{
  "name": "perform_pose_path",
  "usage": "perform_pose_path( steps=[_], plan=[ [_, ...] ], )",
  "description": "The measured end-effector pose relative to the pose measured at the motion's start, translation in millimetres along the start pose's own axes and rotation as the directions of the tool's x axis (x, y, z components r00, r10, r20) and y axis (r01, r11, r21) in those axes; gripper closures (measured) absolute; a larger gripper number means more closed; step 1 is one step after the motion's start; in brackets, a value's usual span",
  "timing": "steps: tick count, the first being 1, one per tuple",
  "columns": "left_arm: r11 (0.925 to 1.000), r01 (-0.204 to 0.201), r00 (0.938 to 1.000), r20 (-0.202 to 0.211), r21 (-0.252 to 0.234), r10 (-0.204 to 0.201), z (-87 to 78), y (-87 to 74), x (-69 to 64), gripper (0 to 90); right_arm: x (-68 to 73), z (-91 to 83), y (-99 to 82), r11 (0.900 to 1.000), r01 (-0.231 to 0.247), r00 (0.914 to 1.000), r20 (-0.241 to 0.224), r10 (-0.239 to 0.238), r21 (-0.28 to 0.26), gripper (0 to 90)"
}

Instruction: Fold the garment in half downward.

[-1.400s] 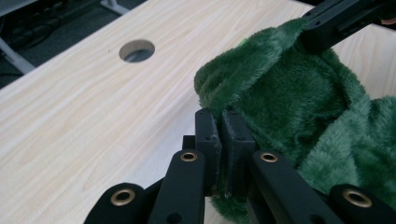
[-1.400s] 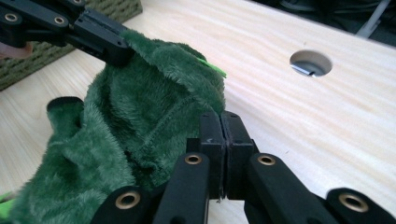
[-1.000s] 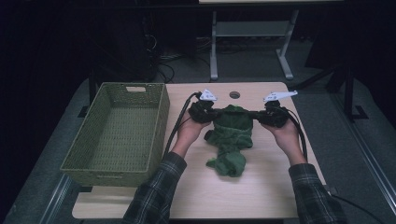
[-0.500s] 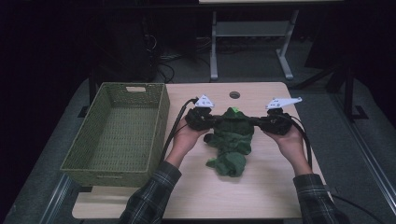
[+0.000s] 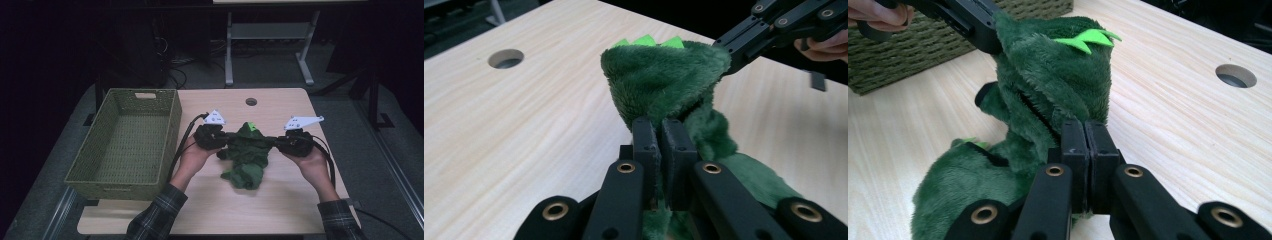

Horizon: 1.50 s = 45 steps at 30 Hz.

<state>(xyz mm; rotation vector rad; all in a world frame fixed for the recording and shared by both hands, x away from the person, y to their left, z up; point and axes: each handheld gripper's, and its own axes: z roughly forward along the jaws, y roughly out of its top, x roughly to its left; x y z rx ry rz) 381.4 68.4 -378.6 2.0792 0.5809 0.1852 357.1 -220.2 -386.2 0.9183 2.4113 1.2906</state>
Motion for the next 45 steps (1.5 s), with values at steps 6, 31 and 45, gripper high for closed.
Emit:
perform_pose_path(
  steps=[6, 31, 45],
  plan=[
    [1.0, -0.001, 0.9995, 0.033, 0.002, 0.001, -7.9, -4.1, -7.6, 86.0, 9.5, -3.0, -6.2, 1.0, 0.0, 0.9998, -0.022, 0.0, 0.002, 88.3],
    [0.995, -0.057, 0.992, 0.117, 0.082, 0.047, -20.0, -33.9, -34.6, 86.0, 43.1, -16.2, -35.1, 0.9995, 0.022, 0.9927, -0.119, -0.019, 0.024, 88.3],
    [0.9899, -0.049, 0.9837, 0.178, 0.133, 0.025, -15.6, -56.6, -45.3, 86.0, 54.4, -13.3, -54.4, 0.9968, 0.005, 0.9867, -0.162, 0.008, 0.08, 88.3]
  ],
)
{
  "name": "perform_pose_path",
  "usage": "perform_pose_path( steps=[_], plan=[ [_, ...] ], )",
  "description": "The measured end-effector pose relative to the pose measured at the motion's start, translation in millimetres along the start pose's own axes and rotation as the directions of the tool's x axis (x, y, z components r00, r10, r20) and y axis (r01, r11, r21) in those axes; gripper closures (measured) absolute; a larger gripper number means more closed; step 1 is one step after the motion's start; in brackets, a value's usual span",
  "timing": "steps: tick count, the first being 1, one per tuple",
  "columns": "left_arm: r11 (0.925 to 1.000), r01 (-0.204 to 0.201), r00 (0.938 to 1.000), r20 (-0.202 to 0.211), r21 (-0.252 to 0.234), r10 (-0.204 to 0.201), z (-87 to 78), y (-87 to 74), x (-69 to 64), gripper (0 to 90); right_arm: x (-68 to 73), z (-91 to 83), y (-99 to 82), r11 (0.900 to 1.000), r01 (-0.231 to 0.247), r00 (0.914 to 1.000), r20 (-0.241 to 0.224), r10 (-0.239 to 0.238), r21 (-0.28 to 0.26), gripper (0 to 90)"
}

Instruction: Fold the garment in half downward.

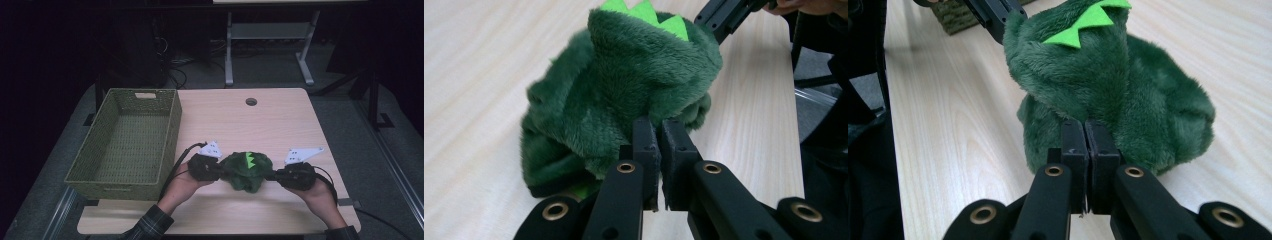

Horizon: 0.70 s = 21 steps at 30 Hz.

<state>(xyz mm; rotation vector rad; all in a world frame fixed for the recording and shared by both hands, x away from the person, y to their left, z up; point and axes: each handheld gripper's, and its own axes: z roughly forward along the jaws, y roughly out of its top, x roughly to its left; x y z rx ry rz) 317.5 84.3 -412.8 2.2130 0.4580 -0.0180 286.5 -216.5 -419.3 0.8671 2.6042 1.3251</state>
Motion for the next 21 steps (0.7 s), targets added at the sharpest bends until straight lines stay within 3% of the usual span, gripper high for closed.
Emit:
perform_pose_path(
  steps=[16, 21],
  plan=[
    [0.9972, 0.009, 0.9993, 0.035, 0.074, -0.011, 18.8, -20.8, -5.3, 86.0, 7.5, 14.4, -16.9, 0.9969, -0.01, 0.9994, -0.034, 0.012, 0.078, 88.1],
    [0.9932, -0.011, 0.9994, 0.034, 0.116, 0.007, 29.0, -24.7, -7.0, 86.0, 6.6, 22.4, -20.9, 0.9944, -0.019, 0.9986, -0.048, 0.024, 0.104, 88.1]
  ],
)
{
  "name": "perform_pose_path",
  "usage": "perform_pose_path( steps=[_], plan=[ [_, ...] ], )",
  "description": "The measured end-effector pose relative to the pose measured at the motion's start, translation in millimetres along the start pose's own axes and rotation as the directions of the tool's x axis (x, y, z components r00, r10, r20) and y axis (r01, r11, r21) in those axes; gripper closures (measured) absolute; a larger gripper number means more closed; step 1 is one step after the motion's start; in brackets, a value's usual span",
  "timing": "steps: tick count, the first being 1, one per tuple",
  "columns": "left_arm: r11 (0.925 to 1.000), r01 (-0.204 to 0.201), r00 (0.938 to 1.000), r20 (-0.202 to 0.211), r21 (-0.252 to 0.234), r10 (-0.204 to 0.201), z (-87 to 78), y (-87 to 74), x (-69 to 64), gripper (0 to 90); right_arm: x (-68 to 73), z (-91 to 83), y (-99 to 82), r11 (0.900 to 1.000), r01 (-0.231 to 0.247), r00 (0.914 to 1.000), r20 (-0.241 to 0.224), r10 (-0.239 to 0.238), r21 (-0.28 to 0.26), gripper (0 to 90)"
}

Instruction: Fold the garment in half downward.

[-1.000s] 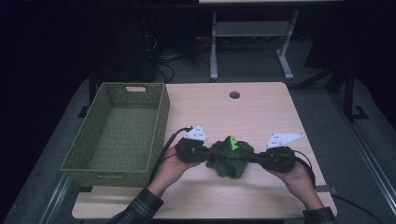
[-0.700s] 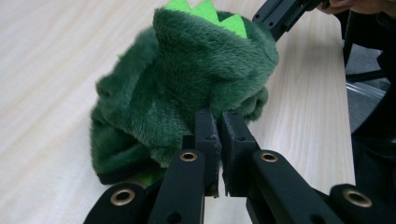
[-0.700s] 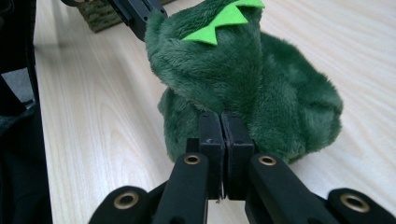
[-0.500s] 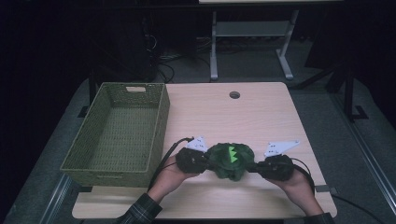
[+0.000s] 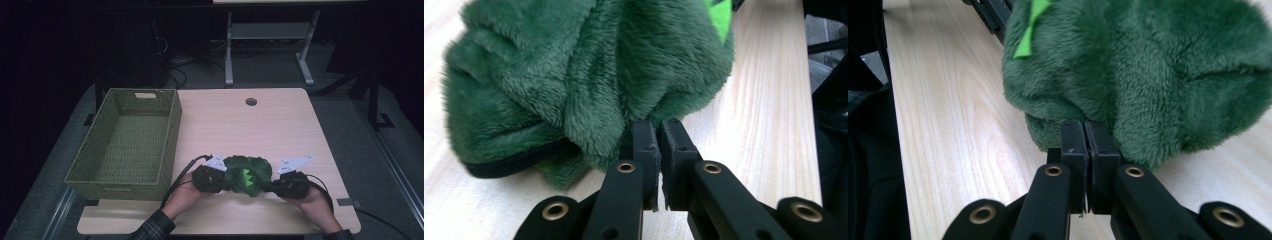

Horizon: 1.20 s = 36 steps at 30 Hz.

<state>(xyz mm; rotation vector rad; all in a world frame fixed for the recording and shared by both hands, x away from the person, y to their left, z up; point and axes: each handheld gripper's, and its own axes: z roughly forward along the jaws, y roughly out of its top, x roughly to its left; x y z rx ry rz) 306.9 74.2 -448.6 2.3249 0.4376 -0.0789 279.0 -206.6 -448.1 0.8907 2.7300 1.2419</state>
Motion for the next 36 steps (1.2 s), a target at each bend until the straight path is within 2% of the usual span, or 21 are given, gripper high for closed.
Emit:
perform_pose_path(
  steps=[5, 12, 20, 23, 26, 28, 31, 36],
  plan=[
    [0.9991, -0.023, 0.9996, -0.014, 0.035, 0.024, 9.0, -0.7, -2.1, 86.0, -1.2, 10.6, -3.3, 0.9992, -0.005, 0.9999, -0.01, 0.006, 0.038, 88.1],
    [0.9991, -0.018, 0.9996, -0.023, 0.037, 0.019, 13.8, -2.5, -2.2, 84.3, -3.0, 16.3, -5.1, 0.9984, -0.006, 1.0, -0.005, 0.006, 0.056, 87.1],
    [1.0, -0.001, 0.9999, -0.012, -0.003, 0.001, 1.9, -0.6, -7.6, 68.3, 2.7, 3.2, -3.5, 0.9997, -0.019, 0.9998, -0.001, 0.019, 0.018, 71.3],
    [0.9998, -0.01, 0.9996, -0.028, -0.018, 0.009, -7.0, -1.4, -12.7, 62.3, 7.2, -3.0, -4.7, 0.9999, -0.015, 0.9999, 0.003, 0.015, 0.003, 66.1],
    [0.9997, -0.002, 0.9994, -0.034, -0.026, 0.001, -10.7, -3.0, -15.3, 58.9, 11.0, -7.8, -7.4, 0.9999, -0.011, 0.9999, 0.011, 0.011, -0.005, 63.0],
    [0.9994, -0.003, 0.9992, -0.041, -0.036, 0.001, -16.1, -5.6, -17.7, 57.6, 12.7, -11.3, -8.9, 0.9998, -0.014, 0.9998, 0.015, 0.014, -0.014, 63.2],
    [0.9987, -0.005, 0.999, -0.045, -0.051, 0.003, -22.3, -6.1, -20.0, 58.7, 14.1, -17.6, -10.1, 0.9992, -0.016, 0.9997, 0.02, 0.016, -0.038, 68.4],
    [0.9964, 0.0, 0.9989, -0.046, -0.084, -0.004, -31.7, 0.2, -17.3, 71.9, 12.6, -25.4, -5.0, 0.997, -0.003, 0.9992, 0.04, 0.006, -0.077, 80.1]
  ],
)
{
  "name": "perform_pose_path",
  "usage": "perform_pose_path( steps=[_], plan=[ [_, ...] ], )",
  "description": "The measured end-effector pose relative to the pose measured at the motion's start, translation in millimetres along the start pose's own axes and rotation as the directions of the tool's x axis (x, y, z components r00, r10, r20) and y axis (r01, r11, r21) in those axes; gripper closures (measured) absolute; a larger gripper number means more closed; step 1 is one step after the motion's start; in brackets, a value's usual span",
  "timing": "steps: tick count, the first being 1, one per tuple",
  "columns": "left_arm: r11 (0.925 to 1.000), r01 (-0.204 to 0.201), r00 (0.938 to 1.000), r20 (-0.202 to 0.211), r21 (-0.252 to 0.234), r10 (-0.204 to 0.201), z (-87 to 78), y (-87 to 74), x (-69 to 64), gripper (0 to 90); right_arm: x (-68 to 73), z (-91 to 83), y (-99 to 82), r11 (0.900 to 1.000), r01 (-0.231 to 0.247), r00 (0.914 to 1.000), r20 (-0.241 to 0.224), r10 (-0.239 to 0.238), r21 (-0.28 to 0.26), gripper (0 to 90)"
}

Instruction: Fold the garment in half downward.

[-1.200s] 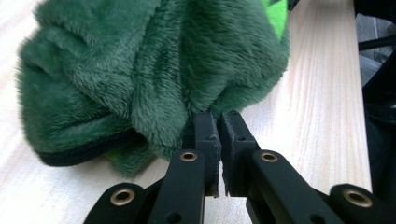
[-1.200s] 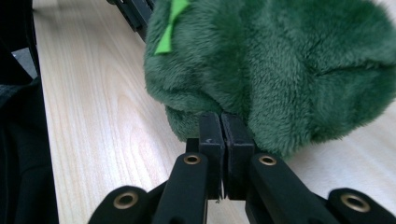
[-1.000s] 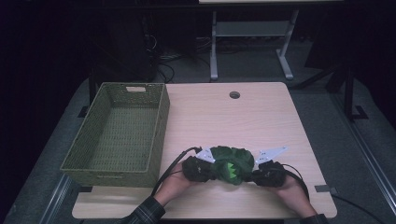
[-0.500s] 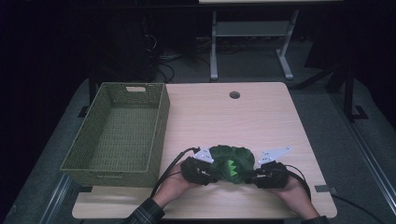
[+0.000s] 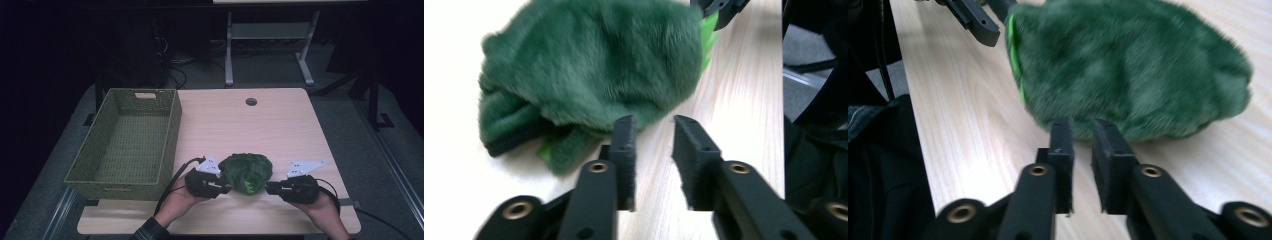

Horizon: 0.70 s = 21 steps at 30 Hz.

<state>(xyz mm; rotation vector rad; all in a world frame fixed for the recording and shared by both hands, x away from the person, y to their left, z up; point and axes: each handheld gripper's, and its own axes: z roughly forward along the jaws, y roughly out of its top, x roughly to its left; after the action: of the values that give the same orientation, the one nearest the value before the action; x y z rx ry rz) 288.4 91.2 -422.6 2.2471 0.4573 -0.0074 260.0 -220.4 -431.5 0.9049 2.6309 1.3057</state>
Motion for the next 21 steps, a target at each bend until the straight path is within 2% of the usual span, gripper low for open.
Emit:
perform_pose_path(
  steps=[5, 8, 11, 13, 15, 18, 19, 21],
  plan=[
    [1.0, -0.004, 0.9999, -0.011, -0.007, 0.004, 1.1, 11.5, 10.8, 81.7, -6.6, -0.9, 10.7, 0.9998, 0.015, 0.9996, 0.025, -0.014, -0.011, 89.6],
    [1.0, 0.0, 0.9996, -0.027, -0.006, 0.0, 5.1, 19.2, 19.0, 87.5, -14.3, 0.6, 19.0, 0.9993, 0.025, 0.9992, 0.032, -0.024, -0.029, 90.0],
    [1.0, 0.003, 0.9982, -0.061, -0.005, -0.004, 10.0, 24.7, 26.5, 88.7, -21.9, 4.3, 26.5, 0.9991, 0.027, 0.9984, 0.051, -0.025, -0.031, 90.0],
    [1.0, 0.006, 0.9976, -0.069, -0.002, -0.006, 12.2, 25.8, 28.8, 89.2, -24.8, 5.6, 28.1, 0.9992, 0.03, 0.998, 0.056, -0.028, -0.027, 90.0],
    [0.9996, 0.013, 0.9959, -0.09, 0.025, -0.011, 21.4, 25.1, 35.1, 89.5, -32.5, 12.7, 28.7, 0.9999, 0.01, 0.9981, 0.062, -0.01, -0.006, 90.0],
    [0.9982, 0.019, 0.9958, -0.091, 0.057, -0.014, 30.3, 21.6, 38.7, 89.4, -37.8, 21.3, 23.7, 0.9999, 0.003, 0.9985, 0.054, -0.004, 0.017, 90.0],
    [0.9971, 0.006, 0.9958, -0.091, 0.076, 0.001, 32.0, 20.8, 39.8, 89.4, -38.7, 23.8, 21.9, 0.9996, -0.001, 0.9986, 0.053, -0.001, 0.027, 90.0],
    [0.9969, 0.02, 0.9957, -0.091, 0.075, -0.013, 36.5, 19.3, 39.7, 89.5, -40.4, 28.4, 18.7, 0.9993, -0.008, 0.9991, 0.042, 0.006, 0.037, 90.0]
  ],
)
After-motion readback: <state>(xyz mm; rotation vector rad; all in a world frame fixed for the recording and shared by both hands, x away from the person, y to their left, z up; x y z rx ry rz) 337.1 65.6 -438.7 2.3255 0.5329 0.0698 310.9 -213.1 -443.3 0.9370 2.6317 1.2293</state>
